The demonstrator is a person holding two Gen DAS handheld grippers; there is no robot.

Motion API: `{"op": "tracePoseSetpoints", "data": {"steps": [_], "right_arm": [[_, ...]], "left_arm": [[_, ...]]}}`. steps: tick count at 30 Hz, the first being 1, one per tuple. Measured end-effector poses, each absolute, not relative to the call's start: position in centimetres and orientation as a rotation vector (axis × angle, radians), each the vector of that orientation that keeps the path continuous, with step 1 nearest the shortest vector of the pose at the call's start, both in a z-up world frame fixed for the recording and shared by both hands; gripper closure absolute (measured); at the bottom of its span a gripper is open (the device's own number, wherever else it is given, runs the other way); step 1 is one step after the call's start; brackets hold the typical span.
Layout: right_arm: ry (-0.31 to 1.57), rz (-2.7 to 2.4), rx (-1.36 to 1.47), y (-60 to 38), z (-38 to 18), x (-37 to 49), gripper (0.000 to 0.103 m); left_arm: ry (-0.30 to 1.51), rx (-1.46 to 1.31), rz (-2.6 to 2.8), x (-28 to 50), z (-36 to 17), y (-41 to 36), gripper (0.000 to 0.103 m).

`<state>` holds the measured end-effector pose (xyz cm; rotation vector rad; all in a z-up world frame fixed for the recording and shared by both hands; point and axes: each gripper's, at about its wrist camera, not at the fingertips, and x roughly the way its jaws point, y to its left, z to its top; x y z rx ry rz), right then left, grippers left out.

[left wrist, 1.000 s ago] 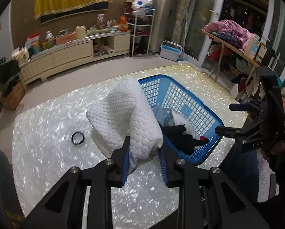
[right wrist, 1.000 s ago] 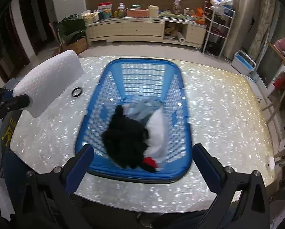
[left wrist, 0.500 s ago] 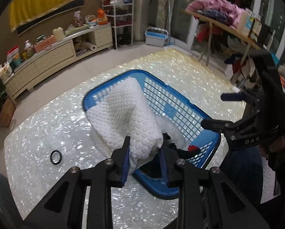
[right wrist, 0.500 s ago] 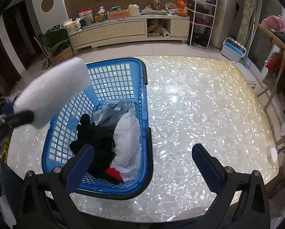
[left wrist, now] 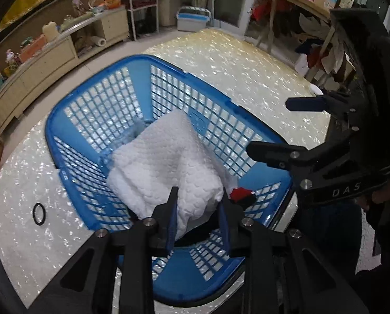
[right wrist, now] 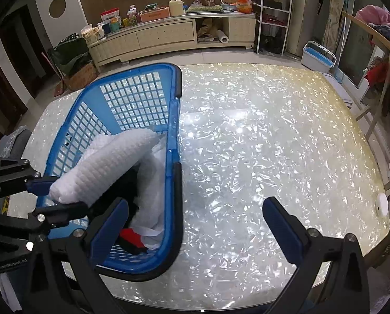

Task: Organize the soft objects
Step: 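Lower the white towel into the blue basket and open the left gripper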

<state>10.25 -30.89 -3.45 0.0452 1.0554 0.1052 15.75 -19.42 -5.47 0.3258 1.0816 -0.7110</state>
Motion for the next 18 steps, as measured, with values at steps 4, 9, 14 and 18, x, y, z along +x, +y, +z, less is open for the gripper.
{"op": "tracePoseSetpoints", "data": {"steps": [4,9,14,18], "right_arm": [[1.062,0.104,0.057,-31.2,-3.7,10.1,0.000],[1.067,0.110,0.088,-31.6,-3.8,9.8,0.000],[1.056,0.111,0.113,-32.0,-3.3,9.4,0.000],[1.053,0.104,0.124,-32.2,-3.0,9.3,0.000]], "left_arm": [[1.132,0.317,-0.730,16.1,-6.1,-19.9,0.075],[1.153,0.288,-0.761,15.9,-6.0,-20.3,0.055],[1.122,0.225,-0.788,16.0,-4.9,-20.3,0.048],[1.133,0.186,-0.805,16.2,-4.6,-19.6,0.048]]}}
